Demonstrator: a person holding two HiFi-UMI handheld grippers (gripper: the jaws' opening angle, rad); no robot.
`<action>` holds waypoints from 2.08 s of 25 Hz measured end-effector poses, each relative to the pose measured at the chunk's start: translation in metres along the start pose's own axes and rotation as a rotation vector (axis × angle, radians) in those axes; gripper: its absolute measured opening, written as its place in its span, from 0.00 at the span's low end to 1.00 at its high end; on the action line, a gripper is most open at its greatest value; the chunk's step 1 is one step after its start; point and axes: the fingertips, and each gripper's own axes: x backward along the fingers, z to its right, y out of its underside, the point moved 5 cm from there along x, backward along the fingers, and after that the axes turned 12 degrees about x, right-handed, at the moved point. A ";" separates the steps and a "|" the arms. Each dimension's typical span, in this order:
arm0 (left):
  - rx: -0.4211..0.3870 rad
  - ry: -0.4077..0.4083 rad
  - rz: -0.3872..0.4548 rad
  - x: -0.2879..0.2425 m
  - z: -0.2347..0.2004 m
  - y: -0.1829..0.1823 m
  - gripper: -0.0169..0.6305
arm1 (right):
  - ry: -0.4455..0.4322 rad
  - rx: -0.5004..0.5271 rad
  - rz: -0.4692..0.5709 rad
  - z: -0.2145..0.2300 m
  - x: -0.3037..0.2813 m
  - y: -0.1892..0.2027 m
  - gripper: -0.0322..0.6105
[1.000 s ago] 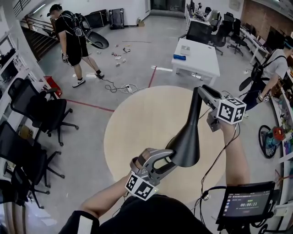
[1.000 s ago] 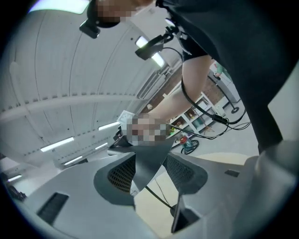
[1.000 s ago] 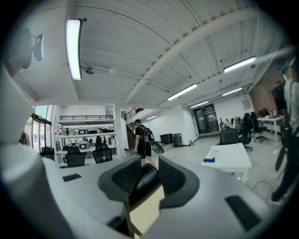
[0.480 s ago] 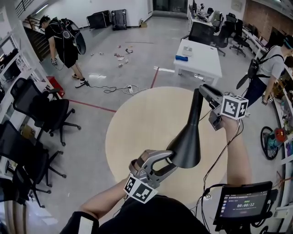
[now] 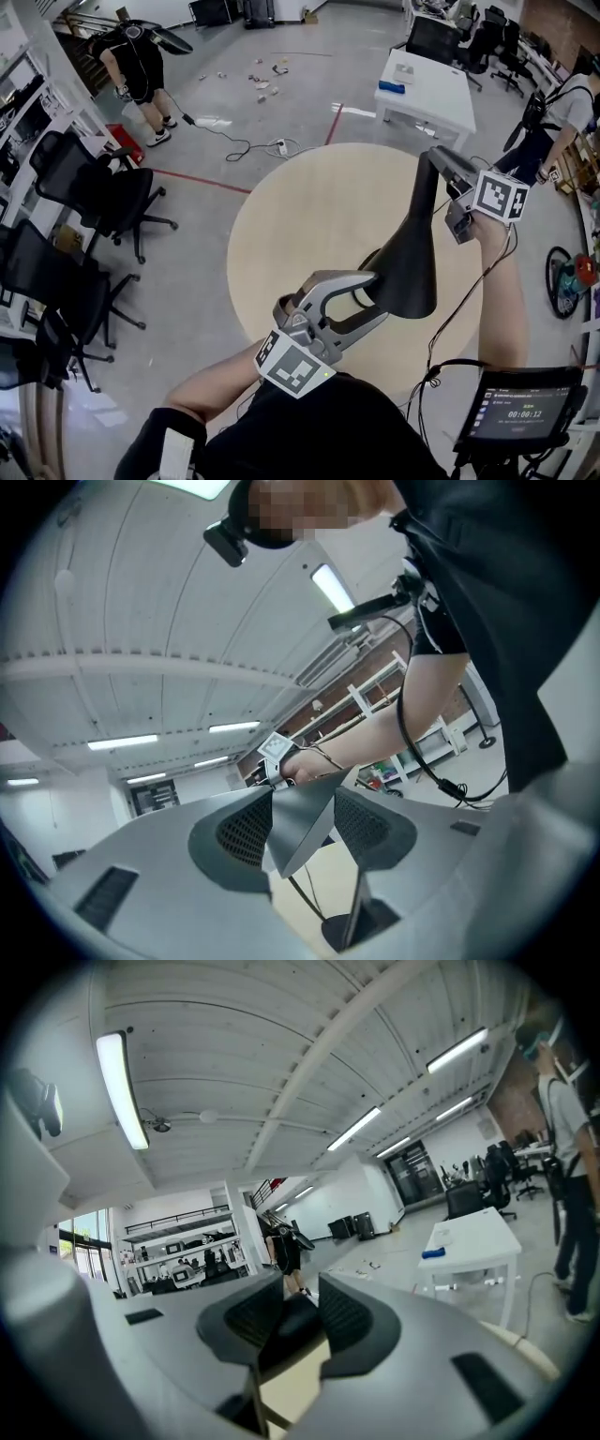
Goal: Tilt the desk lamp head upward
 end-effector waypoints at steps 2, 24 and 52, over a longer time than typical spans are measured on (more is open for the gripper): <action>0.065 0.016 -0.018 -0.006 -0.003 -0.009 0.36 | 0.000 -0.017 0.010 0.005 0.003 -0.004 0.23; 0.103 -0.009 0.014 -0.004 -0.041 -0.071 0.36 | -0.007 -0.133 -0.023 0.001 -0.014 0.021 0.23; 0.080 -0.065 0.097 -0.008 -0.091 -0.106 0.36 | -0.066 -0.323 -0.013 -0.004 -0.016 0.049 0.22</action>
